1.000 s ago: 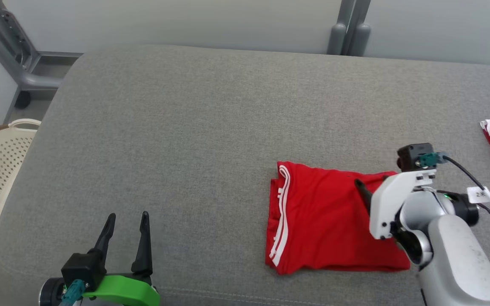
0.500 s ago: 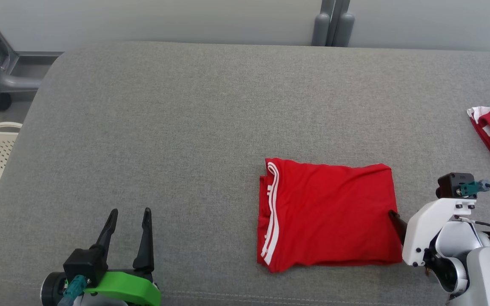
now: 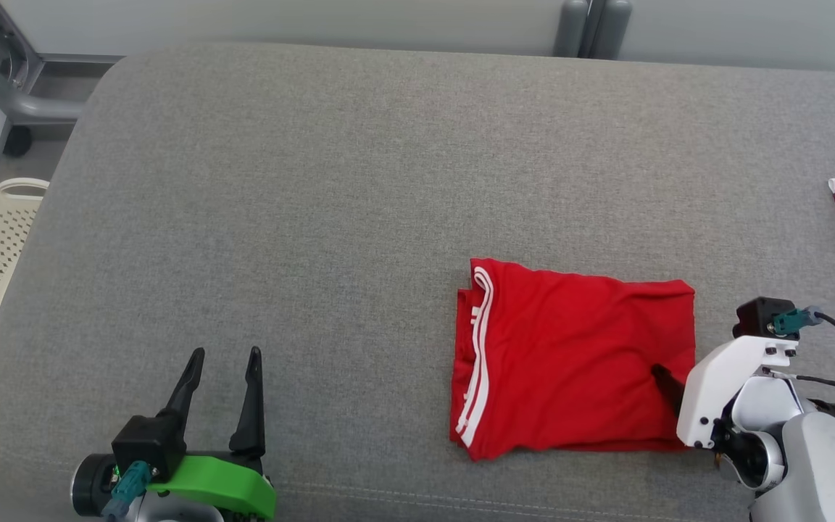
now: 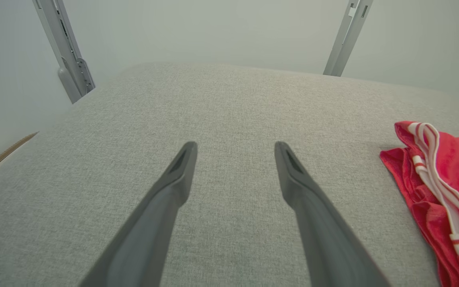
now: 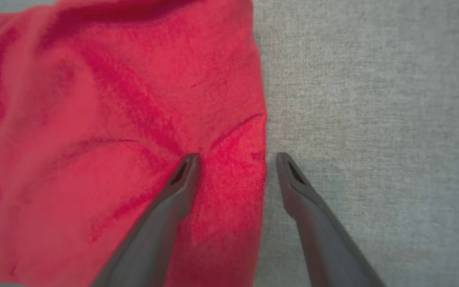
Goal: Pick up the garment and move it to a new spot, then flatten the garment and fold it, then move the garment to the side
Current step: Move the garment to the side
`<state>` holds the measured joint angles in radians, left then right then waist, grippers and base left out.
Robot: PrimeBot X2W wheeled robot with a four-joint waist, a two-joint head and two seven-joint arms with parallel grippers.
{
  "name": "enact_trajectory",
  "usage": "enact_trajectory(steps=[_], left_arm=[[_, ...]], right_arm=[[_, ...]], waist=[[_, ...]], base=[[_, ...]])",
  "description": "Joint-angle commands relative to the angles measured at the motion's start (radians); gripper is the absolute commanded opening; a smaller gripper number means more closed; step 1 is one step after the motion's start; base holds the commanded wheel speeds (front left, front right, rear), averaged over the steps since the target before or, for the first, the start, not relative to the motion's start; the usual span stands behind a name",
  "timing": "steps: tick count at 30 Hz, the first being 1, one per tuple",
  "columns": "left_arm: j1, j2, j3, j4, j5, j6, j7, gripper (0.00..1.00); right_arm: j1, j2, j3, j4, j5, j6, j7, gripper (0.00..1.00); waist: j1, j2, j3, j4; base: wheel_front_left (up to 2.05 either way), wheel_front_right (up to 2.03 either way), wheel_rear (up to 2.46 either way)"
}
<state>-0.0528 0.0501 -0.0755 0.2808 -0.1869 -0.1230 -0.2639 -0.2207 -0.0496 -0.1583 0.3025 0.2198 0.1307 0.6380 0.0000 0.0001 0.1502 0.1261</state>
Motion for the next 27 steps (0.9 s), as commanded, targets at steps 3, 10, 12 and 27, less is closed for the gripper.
enact_trajectory(steps=[3,10,12,27], left_arm=[[-0.009,0.001,-0.001,0.001,0.005,-0.004,-0.001,1.0],[-0.006,0.001,0.002,0.003,0.006,-0.005,-0.001,1.0],[-0.007,0.001,0.001,0.002,0.003,-0.006,-0.001,1.0],[-0.068,0.001,-0.027,-0.063,-0.017,0.006,-0.001,1.0]], right_arm=[[-0.007,-0.001,-0.007,0.034,-0.022,0.0,-0.002,0.0],[-0.028,-0.003,-0.015,0.055,-0.047,-0.001,-0.013,0.0],[-0.037,-0.003,-0.018,0.057,-0.056,-0.001,-0.016,0.0],[-0.309,-0.005,0.05,0.047,-0.288,-0.001,0.041,0.0]], waist=[[0.0,-0.0001,0.003,0.007],[0.0,-0.0001,-0.006,0.006],[0.0,-0.0001,-0.008,0.004],[0.0,-0.0001,0.064,-0.09]], base=[[0.0,0.0,0.0],[0.0,0.0,0.0],[0.0,0.0,0.0],[0.0,0.0,0.0]])
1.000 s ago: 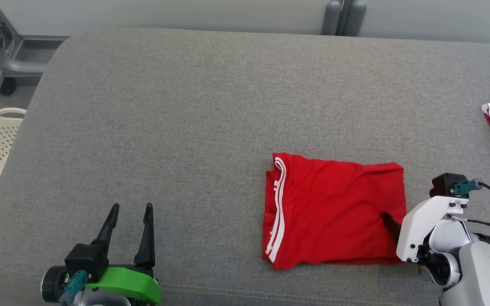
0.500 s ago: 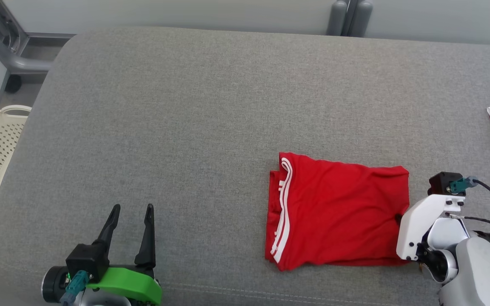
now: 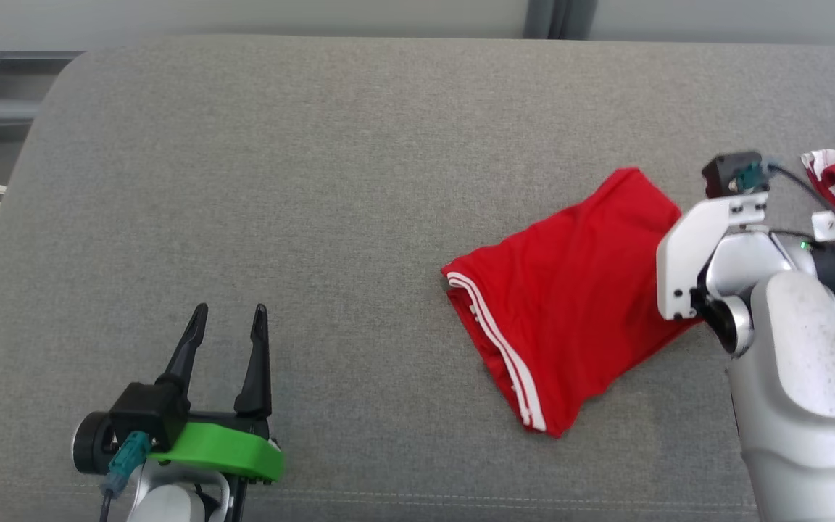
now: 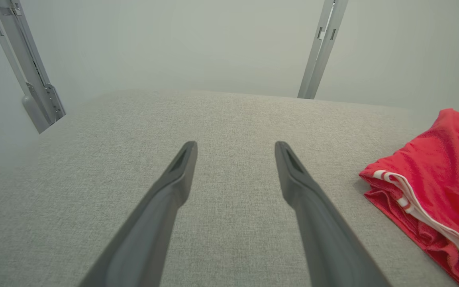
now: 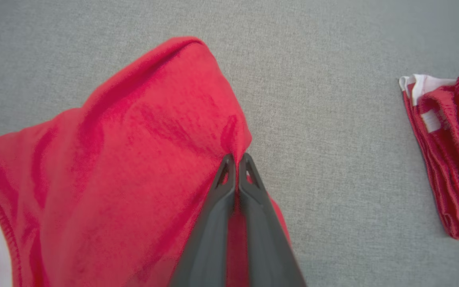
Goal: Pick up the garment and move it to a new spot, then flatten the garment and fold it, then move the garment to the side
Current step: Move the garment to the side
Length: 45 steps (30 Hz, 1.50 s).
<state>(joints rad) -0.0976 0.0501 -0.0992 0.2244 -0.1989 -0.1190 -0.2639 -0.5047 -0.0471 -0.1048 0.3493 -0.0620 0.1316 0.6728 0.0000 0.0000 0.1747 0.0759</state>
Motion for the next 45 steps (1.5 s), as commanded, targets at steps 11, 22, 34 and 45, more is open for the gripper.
enact_trajectory(steps=[11,22,34,45], left_arm=[[-0.15,0.002,-0.068,-0.103,-0.008,0.01,-0.001,1.0],[-0.214,0.01,-0.105,-0.121,0.052,-0.005,-0.001,1.0],[-0.235,0.051,-0.137,-0.112,0.069,-0.01,-0.001,1.0],[-0.228,0.094,-0.192,-0.105,0.072,-0.012,-0.001,1.0]], right_arm=[[-0.28,-0.148,0.05,0.001,-0.087,-0.002,0.064,0.0],[-0.399,-0.234,0.006,0.021,-0.096,-0.002,0.01,0.0],[-0.485,-0.284,-0.054,0.081,-0.146,-0.002,-0.038,0.0],[-0.539,-0.331,-0.275,0.195,-0.268,-0.002,-0.095,0.0]], waist=[[0.0,0.0,0.169,-0.155],[0.0,0.0,0.257,-0.258],[0.0,0.0,0.306,-0.308],[0.0,0.0,0.336,-0.257]], base=[[0.0,0.0,0.0],[0.0,0.0,0.0],[0.0,0.0,0.0],[0.0,0.0,0.0]])
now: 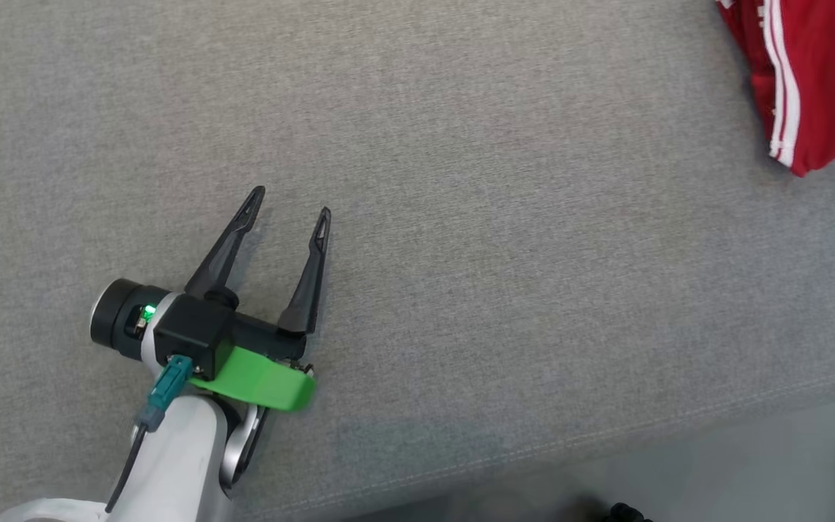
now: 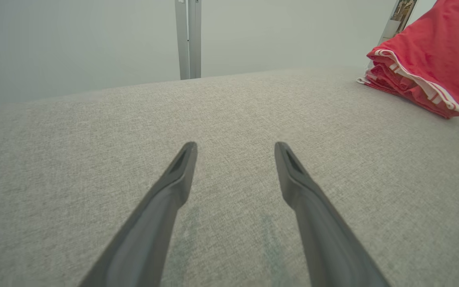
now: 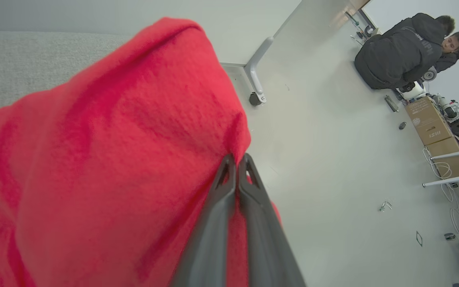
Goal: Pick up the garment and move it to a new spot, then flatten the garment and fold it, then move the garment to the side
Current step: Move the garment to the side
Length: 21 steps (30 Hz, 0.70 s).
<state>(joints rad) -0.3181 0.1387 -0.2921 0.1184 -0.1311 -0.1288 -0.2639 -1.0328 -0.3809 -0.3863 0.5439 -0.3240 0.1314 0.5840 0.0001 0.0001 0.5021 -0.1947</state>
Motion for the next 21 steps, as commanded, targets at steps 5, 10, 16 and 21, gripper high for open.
enact_trajectory(steps=[5,10,16,21], left_arm=[[-0.007,0.029,-0.024,-0.005,0.01,-0.002,-0.001,1.0],[-0.032,0.047,-0.043,-0.017,0.015,-0.002,-0.001,1.0],[-0.046,0.067,-0.083,-0.045,0.016,-0.002,-0.001,1.0],[-0.027,0.07,-0.054,-0.074,0.003,0.025,-0.001,1.0]], right_arm=[[-0.017,0.013,-0.13,0.039,-0.098,-0.002,-0.046,0.16],[0.003,0.038,-0.236,0.05,-0.206,-0.002,-0.075,1.0],[0.027,0.075,-0.333,0.055,-0.282,-0.002,-0.105,1.0],[0.039,0.12,-0.356,0.075,-0.272,-0.002,-0.168,1.0]], waist=[[-0.0001,-0.0001,0.035,0.041],[-0.0001,-0.0001,0.057,0.054],[-0.0001,-0.0001,0.051,0.052],[-0.0001,-0.0001,0.019,0.047]], base=[[0.0,0.0,0.0],[0.0,0.0,0.0],[0.0,0.0,0.0],[0.0,0.0,0.0]])
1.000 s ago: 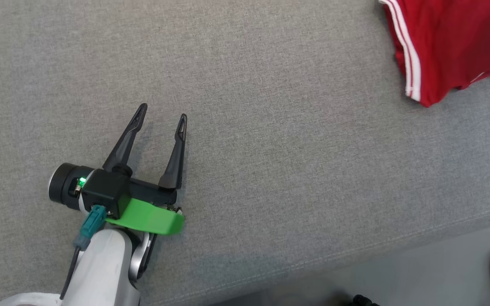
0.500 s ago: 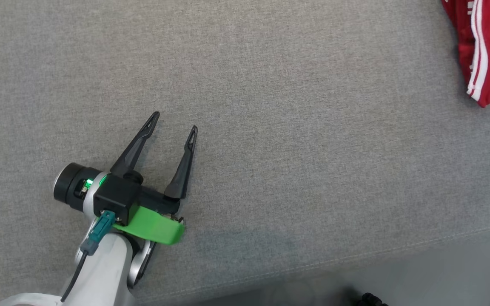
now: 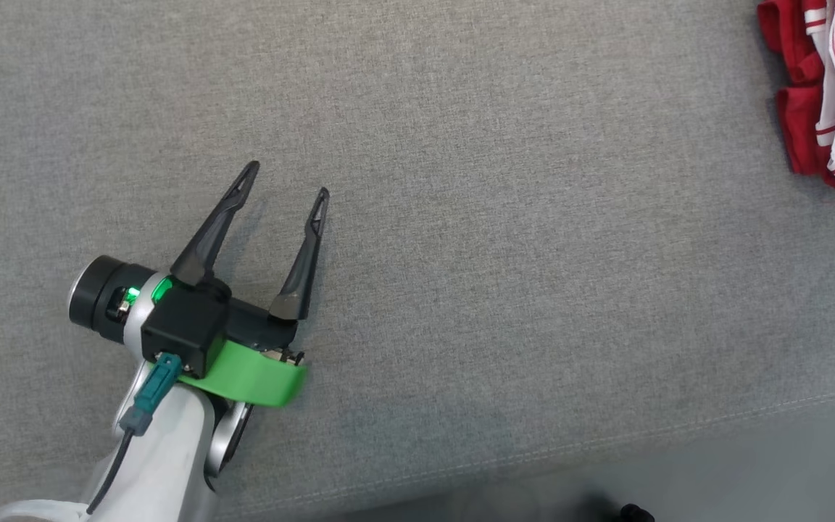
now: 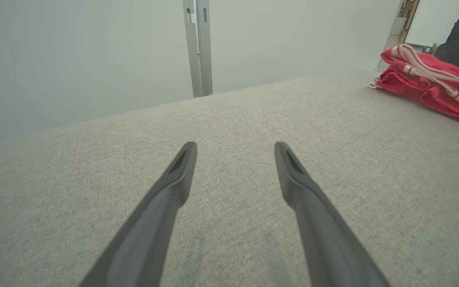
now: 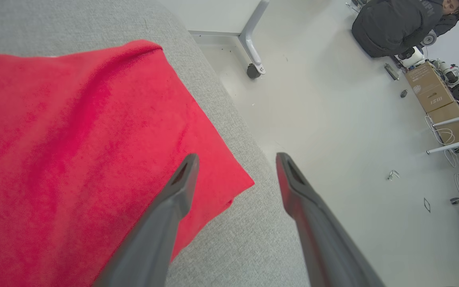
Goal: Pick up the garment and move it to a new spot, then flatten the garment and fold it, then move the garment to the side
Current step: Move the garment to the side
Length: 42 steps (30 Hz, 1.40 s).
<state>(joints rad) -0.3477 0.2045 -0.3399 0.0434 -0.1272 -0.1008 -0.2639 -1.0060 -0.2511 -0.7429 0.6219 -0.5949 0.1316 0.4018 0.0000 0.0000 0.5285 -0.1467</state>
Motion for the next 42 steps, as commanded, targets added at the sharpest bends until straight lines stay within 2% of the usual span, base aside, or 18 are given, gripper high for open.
enact_trajectory(steps=[1,3,7,9,17,22,28,33,42], left_arm=[[0.013,-0.001,0.004,0.001,-0.008,0.005,-0.001,1.0],[0.03,-0.018,0.026,0.011,-0.034,0.014,-0.001,1.0],[0.061,-0.04,0.071,0.023,-0.081,0.019,-0.001,1.0],[0.082,-0.054,0.097,0.049,-0.104,0.036,-0.001,1.0],[0.128,-0.092,0.179,0.112,-0.168,0.081,-0.001,1.0],[0.171,-0.112,0.229,0.152,-0.216,0.119,-0.001,1.0],[0.213,-0.112,0.261,0.19,-0.247,0.144,0.006,1.0],[0.246,-0.099,0.262,0.224,-0.258,0.133,0.011,1.0],[0.325,-0.082,0.243,0.234,-0.235,0.089,-0.001,1.0]], right_arm=[[0.017,0.0,0.0,0.002,0.01,-0.002,-0.012,1.0],[0.032,0.011,0.03,0.014,0.022,-0.002,-0.074,1.0],[0.065,0.03,0.092,0.039,0.103,-0.002,-0.208,1.0],[0.087,0.04,0.135,0.051,0.154,-0.002,-0.27,1.0],[0.223,0.051,0.351,0.017,0.465,-0.002,-0.486,1.0],[0.36,0.084,0.454,-0.083,0.632,-0.002,-0.52,1.0],[0.528,0.127,0.561,-0.207,0.748,-0.002,-0.52,1.0],[0.643,0.152,0.625,-0.282,0.794,-0.002,-0.535,1.0],[0.795,0.191,0.635,-0.364,0.805,-0.002,-0.57,1.0]], waist=[[0.0,0.0,-0.018,-0.002],[0.0,0.0,-0.042,0.0],[0.0,0.0,-0.093,0.006],[0.0,0.0,-0.122,0.01],[0.0,0.0,-0.253,0.05],[0.0,0.0,-0.332,0.078],[0.0,0.0,-0.402,0.108],[0.0,0.0,-0.454,0.133],[0.0,0.0,-0.534,0.171]], base=[[0.0,0.0,0.0],[0.0,0.0,0.0],[0.0,0.0,0.0],[0.0,0.0,0.0],[0.0,0.0,0.0],[0.0,0.0,0.0],[0.0,0.0,0.0],[0.0,0.0,0.0],[0.0,0.0,0.0]])
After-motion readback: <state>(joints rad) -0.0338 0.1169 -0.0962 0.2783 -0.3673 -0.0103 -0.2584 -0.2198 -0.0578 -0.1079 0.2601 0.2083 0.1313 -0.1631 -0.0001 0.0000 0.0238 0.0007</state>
